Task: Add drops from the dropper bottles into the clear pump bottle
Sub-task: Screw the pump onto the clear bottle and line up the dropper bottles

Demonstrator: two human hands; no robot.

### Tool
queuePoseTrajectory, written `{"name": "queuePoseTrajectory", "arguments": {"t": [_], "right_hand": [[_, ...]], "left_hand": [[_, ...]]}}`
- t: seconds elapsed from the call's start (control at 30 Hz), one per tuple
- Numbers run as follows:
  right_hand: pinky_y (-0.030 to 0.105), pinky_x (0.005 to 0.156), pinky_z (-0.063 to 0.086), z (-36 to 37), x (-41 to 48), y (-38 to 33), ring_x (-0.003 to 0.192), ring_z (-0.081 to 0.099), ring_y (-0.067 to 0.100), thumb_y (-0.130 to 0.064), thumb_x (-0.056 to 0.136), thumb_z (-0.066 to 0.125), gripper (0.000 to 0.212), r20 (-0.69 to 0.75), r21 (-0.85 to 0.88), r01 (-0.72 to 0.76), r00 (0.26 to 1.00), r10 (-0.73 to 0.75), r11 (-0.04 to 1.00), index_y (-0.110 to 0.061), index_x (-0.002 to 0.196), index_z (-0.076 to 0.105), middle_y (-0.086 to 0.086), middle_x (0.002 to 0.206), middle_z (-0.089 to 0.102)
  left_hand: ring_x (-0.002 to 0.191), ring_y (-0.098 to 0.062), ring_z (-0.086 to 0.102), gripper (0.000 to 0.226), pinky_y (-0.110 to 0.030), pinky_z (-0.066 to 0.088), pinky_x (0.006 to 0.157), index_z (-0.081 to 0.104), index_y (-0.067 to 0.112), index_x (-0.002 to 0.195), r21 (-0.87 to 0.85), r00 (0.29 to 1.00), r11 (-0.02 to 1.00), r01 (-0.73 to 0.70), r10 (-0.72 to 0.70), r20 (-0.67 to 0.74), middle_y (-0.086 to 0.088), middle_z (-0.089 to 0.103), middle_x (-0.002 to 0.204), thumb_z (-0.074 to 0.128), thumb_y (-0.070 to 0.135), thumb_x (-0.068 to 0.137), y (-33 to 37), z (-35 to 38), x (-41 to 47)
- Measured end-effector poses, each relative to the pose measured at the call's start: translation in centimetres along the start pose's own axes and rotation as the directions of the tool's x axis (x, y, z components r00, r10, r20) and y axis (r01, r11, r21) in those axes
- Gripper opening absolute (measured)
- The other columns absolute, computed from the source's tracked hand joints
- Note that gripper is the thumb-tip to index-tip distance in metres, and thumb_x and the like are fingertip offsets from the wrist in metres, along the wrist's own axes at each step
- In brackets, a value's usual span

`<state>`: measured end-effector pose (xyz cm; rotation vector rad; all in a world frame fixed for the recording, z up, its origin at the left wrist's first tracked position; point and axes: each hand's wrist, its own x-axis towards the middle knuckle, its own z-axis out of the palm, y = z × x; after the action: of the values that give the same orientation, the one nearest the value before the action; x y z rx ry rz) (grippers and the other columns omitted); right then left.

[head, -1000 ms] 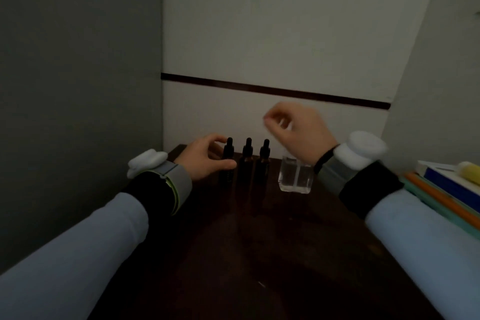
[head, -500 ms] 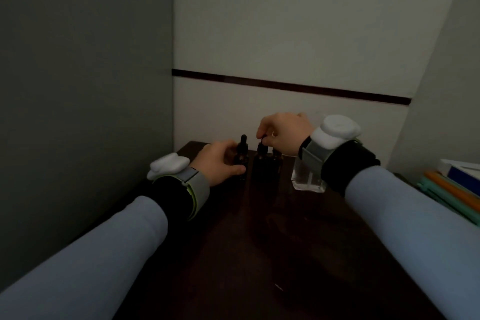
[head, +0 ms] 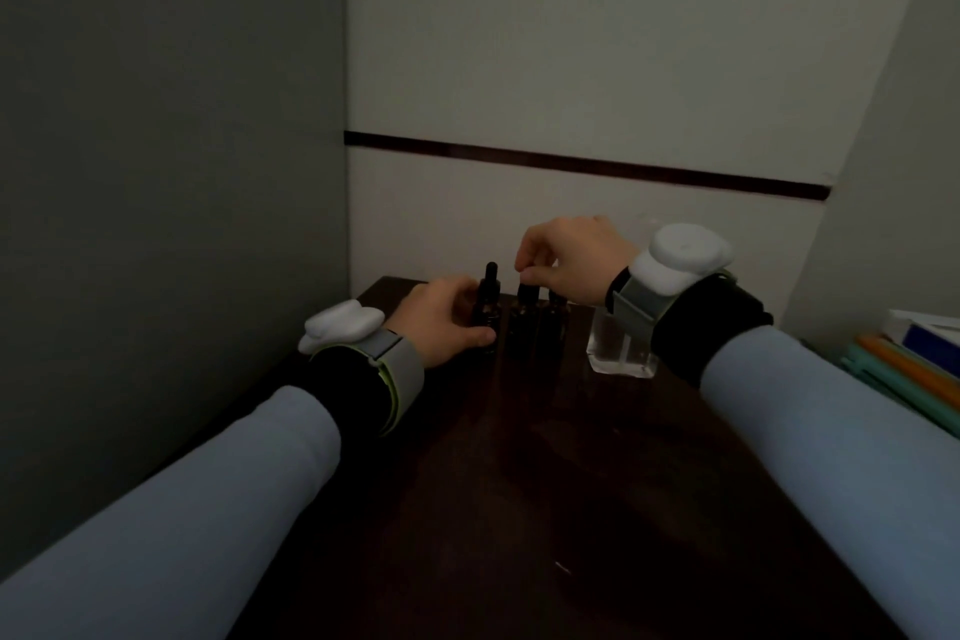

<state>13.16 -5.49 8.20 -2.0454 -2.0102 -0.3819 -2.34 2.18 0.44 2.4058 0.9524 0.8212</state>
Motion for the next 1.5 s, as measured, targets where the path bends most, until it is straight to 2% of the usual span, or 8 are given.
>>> {"name": "queuePoseTrajectory", "arguments": {"t": [0.17,0.27,0.4,0.53,0.63,0.87,1.27,1.5], "right_hand": [[0.035,0.097,0.040,0.1,-0.3,0.0,0.100,0.060,0.016,-0.021,0.087,0.062,0.014,0.006,0.088,0.033,0.999,-0.034,0.996,-0.026,0.099,0.066,-0.010,0.090,0.060],[0.037,0.097,0.040,0.2,-0.3,0.0,0.100,0.061,0.015,-0.021,0.086,0.063,0.014,0.002,0.110,0.039,0.999,-0.039,0.993,-0.026,0.099,0.066,-0.010,0.090,0.060],[0.037,0.098,0.041,-0.1,-0.4,0.1,0.103,0.061,0.014,-0.029,0.089,0.059,0.023,-0.014,0.131,0.038,0.999,-0.036,0.991,-0.026,0.111,0.062,-0.008,0.104,0.067],[0.036,0.104,0.027,-0.6,-0.4,0.7,0.109,0.057,0.018,-0.033,0.092,0.050,0.030,0.036,-0.163,0.002,0.999,0.004,0.987,-0.027,0.120,0.058,-0.007,0.113,0.064],[0.036,0.103,0.025,-0.5,-0.5,0.9,0.106,0.059,0.020,-0.031,0.090,0.056,0.023,0.104,-0.294,0.006,0.994,0.026,0.956,-0.027,0.111,0.063,-0.006,0.110,0.066],[0.031,0.093,0.042,-0.7,-0.5,1.2,0.100,0.062,0.025,-0.025,0.087,0.060,0.015,0.094,-0.216,0.035,0.995,-0.015,0.976,-0.025,0.098,0.070,0.001,0.104,0.070],[0.031,0.083,0.040,-0.6,-0.8,0.9,0.097,0.062,0.027,-0.038,0.089,0.058,0.024,0.061,-0.233,0.024,0.998,-0.010,0.972,-0.020,0.100,0.069,0.005,0.102,0.069],[0.034,0.093,0.036,-1.1,-1.9,1.0,0.102,0.060,0.028,-0.045,0.095,0.043,0.034,0.021,-0.247,0.000,1.000,0.005,0.969,-0.022,0.113,0.062,0.003,0.109,0.067]], "left_hand": [[0.102,-0.019,0.060,0.047,-0.033,0.048,0.090,0.057,0.020,0.119,0.013,1.000,1.000,-0.014,0.014,-0.016,-0.002,0.064,0.109,0.076,0.030,0.077,-0.1,0.1,0.0],[0.103,-0.019,0.060,0.046,-0.033,0.048,0.090,0.058,0.020,0.118,0.015,0.999,1.000,-0.020,0.020,-0.026,-0.002,0.064,0.109,0.076,0.029,0.077,0.0,0.2,-0.1],[0.101,-0.018,0.060,0.046,-0.033,0.048,0.090,0.058,0.020,0.117,0.006,1.000,1.000,-0.013,0.014,-0.020,0.001,0.063,0.104,0.077,0.029,0.075,0.1,0.2,-0.1],[0.102,-0.018,0.059,0.051,-0.033,0.048,0.091,0.056,0.019,0.121,0.016,1.000,1.000,-0.012,0.012,-0.001,0.000,0.062,0.106,0.078,0.026,0.075,0.1,0.1,-0.1],[0.103,-0.019,0.059,0.051,-0.035,0.048,0.093,0.056,0.019,0.123,0.006,1.000,1.000,-0.011,0.011,0.015,0.001,0.061,0.105,0.077,0.024,0.076,0.2,0.1,-0.2],[0.102,-0.020,0.060,0.051,-0.037,0.048,0.092,0.057,0.019,0.122,0.008,1.000,1.000,-0.020,0.019,0.011,-0.001,0.063,0.106,0.077,0.025,0.076,0.1,0.2,-0.2],[0.103,-0.019,0.058,0.055,-0.034,0.047,0.093,0.055,0.018,0.125,0.007,1.000,1.000,-0.021,0.021,0.000,0.001,0.059,0.103,0.078,0.024,0.075,0.2,0.1,-0.2],[0.099,-0.018,0.062,0.057,-0.034,0.049,0.092,0.056,0.021,0.125,0.002,1.000,1.000,-0.024,0.024,0.021,0.000,0.063,0.103,0.079,0.023,0.073,-0.1,0.2,-0.2]]}}
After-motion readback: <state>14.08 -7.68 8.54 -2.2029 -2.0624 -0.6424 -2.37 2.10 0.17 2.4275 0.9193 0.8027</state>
